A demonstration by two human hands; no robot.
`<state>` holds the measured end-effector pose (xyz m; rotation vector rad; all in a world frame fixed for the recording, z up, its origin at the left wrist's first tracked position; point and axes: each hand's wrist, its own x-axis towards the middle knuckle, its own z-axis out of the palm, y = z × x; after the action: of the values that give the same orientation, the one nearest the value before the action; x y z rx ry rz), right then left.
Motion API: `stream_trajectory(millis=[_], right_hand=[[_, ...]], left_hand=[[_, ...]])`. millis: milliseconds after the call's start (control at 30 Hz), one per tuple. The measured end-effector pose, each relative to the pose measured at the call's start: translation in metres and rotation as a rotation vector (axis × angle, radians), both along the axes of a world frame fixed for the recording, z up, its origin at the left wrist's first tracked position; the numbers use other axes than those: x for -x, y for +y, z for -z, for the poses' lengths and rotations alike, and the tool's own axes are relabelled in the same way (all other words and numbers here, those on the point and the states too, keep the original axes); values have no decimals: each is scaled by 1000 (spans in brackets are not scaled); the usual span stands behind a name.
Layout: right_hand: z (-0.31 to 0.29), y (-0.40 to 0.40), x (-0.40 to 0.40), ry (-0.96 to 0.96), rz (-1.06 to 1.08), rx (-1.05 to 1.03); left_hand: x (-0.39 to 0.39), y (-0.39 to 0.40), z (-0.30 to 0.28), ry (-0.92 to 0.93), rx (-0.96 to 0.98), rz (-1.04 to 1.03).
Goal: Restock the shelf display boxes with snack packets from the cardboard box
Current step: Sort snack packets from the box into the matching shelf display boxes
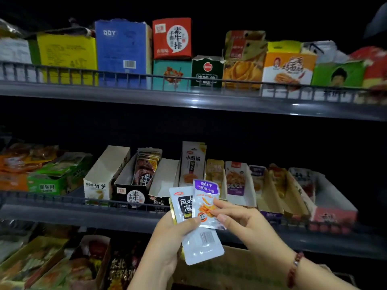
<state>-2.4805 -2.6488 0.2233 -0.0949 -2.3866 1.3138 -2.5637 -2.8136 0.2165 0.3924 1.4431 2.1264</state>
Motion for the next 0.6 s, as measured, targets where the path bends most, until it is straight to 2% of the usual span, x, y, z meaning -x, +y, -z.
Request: stream_trajectory(millis=[200,300,600], right_hand=[[4,24,-13,78,152,224],[5,38,-17,37,204,309],[7,78,-24,-15,216,493]], left_hand=[[-10,18,12,-4,29,112],[-13,32,16,2,49,153],[-19,63,26,45,113,217]])
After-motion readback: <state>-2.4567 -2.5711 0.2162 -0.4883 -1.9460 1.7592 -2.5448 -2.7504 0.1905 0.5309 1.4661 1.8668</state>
